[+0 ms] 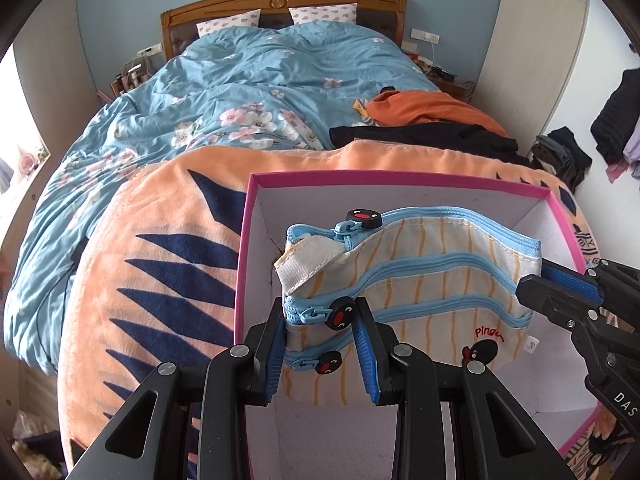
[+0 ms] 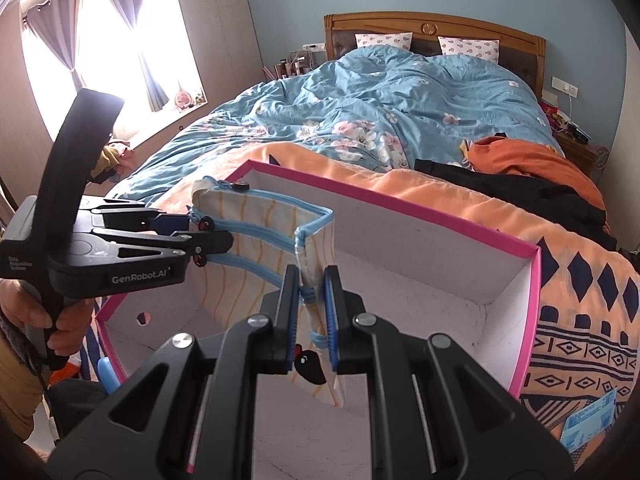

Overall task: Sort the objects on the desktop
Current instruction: 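Carry the pouch over the pink shoebox and lower it inside, then open the right gripper to release the pouch into the box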

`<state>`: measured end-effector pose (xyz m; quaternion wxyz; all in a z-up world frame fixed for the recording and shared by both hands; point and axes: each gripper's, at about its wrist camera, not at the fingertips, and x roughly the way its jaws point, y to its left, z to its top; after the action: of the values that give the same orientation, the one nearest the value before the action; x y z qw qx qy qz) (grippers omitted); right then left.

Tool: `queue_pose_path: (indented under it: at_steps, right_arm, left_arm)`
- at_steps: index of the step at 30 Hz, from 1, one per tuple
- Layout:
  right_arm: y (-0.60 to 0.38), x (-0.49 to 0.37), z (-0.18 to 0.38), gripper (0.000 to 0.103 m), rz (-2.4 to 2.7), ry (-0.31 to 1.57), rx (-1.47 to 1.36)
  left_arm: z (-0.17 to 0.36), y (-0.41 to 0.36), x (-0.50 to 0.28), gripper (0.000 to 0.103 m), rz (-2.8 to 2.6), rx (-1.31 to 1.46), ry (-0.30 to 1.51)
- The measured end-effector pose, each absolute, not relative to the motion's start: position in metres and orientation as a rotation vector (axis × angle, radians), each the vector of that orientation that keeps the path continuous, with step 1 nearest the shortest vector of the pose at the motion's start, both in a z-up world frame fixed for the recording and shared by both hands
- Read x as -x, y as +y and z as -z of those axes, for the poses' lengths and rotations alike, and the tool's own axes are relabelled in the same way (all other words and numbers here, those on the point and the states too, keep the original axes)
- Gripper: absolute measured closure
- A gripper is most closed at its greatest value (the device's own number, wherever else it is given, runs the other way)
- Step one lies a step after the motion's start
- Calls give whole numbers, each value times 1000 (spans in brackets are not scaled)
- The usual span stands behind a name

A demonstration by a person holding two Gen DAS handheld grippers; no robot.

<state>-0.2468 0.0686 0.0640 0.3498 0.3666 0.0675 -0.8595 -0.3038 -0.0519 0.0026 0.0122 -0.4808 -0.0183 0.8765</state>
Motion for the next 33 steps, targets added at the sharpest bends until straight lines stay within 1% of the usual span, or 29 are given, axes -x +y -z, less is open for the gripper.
queue_pose_path:
  at_steps: [7, 14, 19, 20, 21, 25, 26, 29, 33]
  right_arm:
    - [60, 258, -51, 89, 2221, 212, -1030]
    - [46, 265, -44, 89, 2234, 309, -1095]
    - [45, 284, -35, 88, 2246, 286, -1191]
    - [45, 288, -33, 85, 2251, 284, -1211]
    - [45, 292, -30, 84, 2240, 280, -1235]
    - [51, 302, -25, 83, 2240, 227, -1295]
    - [52, 304, -24, 82, 2236, 218, -1305]
    - [55, 309, -20, 81, 2231, 187, -1345]
    - [60, 308, -22, 81, 2239, 147, -1330]
  left_arm:
    - [8, -51, 311, 71, -2732, 1561, -20]
    - [9, -45, 318, 71, -2761, 1611, 61]
    - [11, -36, 319, 68, -2813, 1611, 158]
    - [11, -37, 319, 68, -2817, 1609, 164]
    - [11, -37, 319, 68, -2820, 1607, 164]
    - [7, -43, 318, 68, -2845, 1575, 105]
    - [7, -43, 318, 68, -2848, 1572, 103]
    - [5, -43, 315, 68, -2862, 1552, 94]
    - [0, -46, 309, 68, -2876, 1508, 43]
